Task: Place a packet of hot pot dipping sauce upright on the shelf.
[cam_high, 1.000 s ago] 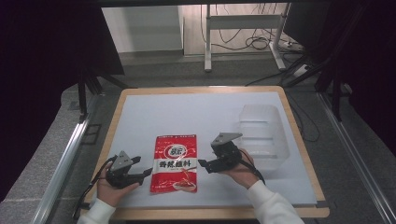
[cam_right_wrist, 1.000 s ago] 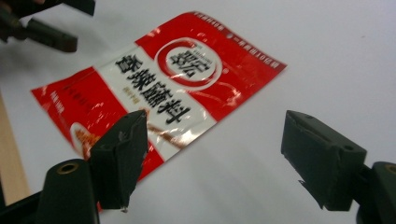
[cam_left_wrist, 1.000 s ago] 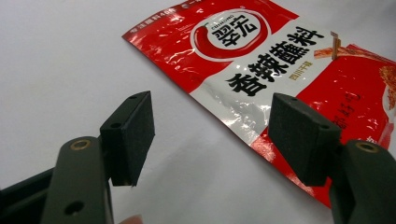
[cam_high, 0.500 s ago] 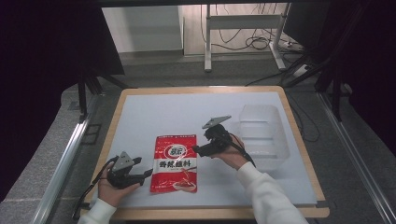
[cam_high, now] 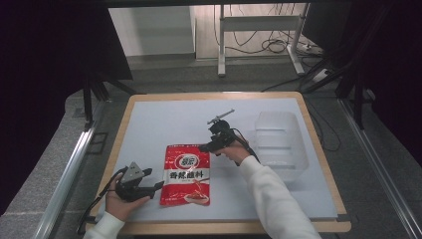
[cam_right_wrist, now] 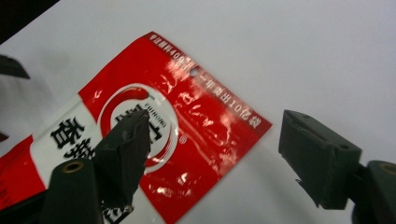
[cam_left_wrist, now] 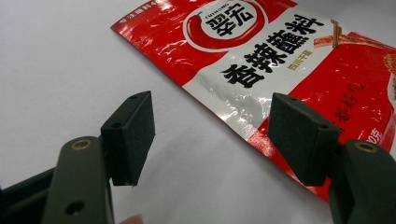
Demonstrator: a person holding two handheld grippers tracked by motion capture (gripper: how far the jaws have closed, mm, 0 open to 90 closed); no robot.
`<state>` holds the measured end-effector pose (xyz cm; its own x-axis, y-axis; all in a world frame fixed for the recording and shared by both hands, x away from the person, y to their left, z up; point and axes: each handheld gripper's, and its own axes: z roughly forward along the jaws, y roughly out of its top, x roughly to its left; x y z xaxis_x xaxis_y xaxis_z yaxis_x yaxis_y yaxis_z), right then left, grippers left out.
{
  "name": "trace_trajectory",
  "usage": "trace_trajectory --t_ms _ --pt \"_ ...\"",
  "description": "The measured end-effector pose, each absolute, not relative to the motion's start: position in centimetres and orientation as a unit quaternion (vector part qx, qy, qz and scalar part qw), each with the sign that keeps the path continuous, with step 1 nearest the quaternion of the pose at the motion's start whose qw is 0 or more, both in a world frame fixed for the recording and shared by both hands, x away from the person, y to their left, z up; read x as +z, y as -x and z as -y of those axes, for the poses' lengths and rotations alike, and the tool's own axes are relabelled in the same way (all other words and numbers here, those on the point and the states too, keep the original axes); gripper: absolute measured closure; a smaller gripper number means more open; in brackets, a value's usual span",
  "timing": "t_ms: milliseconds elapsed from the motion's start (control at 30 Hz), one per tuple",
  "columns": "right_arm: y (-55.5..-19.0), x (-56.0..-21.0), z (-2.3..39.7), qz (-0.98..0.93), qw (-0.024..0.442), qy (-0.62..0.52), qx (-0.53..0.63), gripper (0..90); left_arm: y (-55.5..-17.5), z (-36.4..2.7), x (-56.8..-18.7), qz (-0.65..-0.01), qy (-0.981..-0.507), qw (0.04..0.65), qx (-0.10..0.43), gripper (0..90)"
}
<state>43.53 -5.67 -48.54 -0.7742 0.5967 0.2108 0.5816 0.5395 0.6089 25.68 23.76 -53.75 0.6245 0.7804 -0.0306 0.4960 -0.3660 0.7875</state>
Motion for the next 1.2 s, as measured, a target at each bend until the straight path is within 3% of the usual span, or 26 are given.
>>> trace_trajectory --t_ms 433,833,1200 --pt "-46.8 -50.4 4.8 -0.884 -0.008 -0.352 0.307 39.3 -25.6 -23.8 -53.7 -0.393 -0.807 0.401 0.182 31.7" --pt "-47.6 -51.5 4.6 -0.888 -0.026 -0.349 0.299 52.2 -25.6 -23.7 -53.7 -0.392 -0.808 0.402 0.18 31.5" --pt "-47.8 -51.4 5.2 -0.895 -0.049 -0.325 0.302 75.2 -25.7 -23.6 -53.8 -0.391 -0.81 0.399 0.177 31.3"
